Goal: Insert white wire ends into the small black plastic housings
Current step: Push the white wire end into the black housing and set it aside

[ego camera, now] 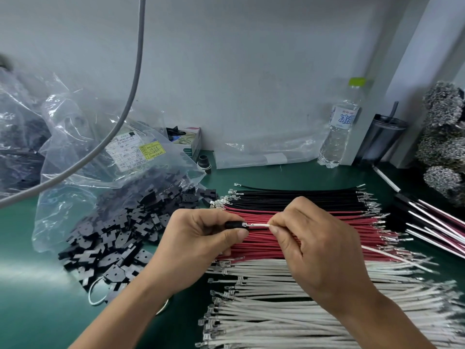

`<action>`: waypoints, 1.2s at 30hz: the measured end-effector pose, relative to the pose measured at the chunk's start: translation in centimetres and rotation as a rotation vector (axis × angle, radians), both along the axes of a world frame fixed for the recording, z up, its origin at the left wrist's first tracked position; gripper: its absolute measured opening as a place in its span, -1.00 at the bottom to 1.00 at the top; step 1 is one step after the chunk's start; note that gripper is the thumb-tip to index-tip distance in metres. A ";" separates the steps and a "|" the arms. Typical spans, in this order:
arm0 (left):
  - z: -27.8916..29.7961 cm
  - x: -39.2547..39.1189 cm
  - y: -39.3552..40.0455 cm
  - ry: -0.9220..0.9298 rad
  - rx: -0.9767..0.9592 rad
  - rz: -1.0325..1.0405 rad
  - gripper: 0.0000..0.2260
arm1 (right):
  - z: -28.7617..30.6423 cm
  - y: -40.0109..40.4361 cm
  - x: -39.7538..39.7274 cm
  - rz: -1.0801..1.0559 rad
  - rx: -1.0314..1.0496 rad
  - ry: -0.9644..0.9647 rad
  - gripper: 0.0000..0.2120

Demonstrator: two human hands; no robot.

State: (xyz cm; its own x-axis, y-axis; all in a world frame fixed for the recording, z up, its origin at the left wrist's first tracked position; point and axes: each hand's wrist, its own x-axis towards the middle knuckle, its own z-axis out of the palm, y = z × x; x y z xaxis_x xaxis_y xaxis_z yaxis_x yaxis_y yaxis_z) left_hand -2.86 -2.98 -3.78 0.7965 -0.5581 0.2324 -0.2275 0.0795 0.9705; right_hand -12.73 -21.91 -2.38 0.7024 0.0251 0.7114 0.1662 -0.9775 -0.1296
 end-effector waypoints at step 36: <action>-0.5 0.1 0.1 -0.204 0.153 0.043 -0.93 | -1.4 0.2 0.8 0.084 0.036 -0.028 -0.85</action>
